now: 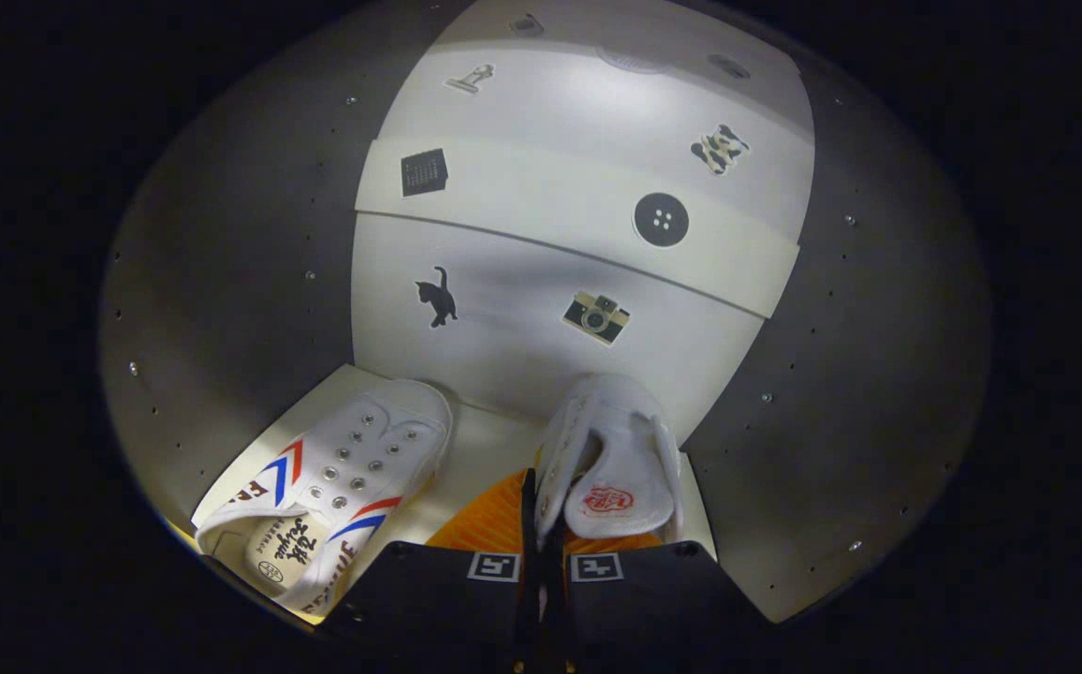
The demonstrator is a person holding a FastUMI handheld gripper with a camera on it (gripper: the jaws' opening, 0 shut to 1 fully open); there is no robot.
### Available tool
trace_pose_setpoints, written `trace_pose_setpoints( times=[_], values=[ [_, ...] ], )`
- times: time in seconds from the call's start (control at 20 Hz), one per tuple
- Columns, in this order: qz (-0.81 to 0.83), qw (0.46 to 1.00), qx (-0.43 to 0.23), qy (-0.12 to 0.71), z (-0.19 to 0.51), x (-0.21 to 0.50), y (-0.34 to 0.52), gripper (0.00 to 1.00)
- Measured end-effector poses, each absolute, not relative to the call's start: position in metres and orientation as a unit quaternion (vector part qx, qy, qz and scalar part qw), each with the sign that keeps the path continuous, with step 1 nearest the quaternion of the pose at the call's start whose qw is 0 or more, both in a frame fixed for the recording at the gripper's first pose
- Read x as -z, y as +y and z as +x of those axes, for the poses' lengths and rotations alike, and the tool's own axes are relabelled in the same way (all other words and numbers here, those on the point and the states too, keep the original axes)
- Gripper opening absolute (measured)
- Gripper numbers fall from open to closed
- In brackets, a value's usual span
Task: Open the shoe cabinet door, grab the shoes and put them into the shoe cabinet, then close the shoe cabinet door.
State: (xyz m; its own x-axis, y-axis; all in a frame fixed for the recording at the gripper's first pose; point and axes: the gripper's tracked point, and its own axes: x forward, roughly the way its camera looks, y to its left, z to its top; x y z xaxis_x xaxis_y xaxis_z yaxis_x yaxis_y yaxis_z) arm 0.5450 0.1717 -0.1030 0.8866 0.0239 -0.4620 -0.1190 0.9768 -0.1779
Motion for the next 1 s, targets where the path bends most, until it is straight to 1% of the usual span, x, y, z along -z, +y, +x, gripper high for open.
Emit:
trace_pose_setpoints(
  times=[0.05,0.1,0.2,0.25,0.3,0.45,0.65,0.85,1.0],
  values=[
    [-0.105,0.964,-0.028,0.242,0.545,0.107,0.167,0.06],
    [-0.103,0.962,-0.029,0.253,0.543,0.112,0.165,0.15],
    [-0.094,0.961,-0.031,0.258,0.537,0.116,0.166,0.26],
    [-0.097,0.964,-0.022,0.248,0.537,0.109,0.162,0.28],
    [-0.092,0.965,-0.028,0.242,0.532,0.104,0.164,0.33],
    [-0.088,0.965,-0.048,0.241,0.514,0.096,0.176,0.62],
    [-0.095,0.977,-0.046,0.187,0.475,0.069,0.190,0.98],
    [-0.074,0.988,-0.044,0.127,0.427,0.024,0.194,0.98],
    [-0.041,0.994,-0.053,0.082,0.375,-0.008,0.201,0.98]
  ],
)
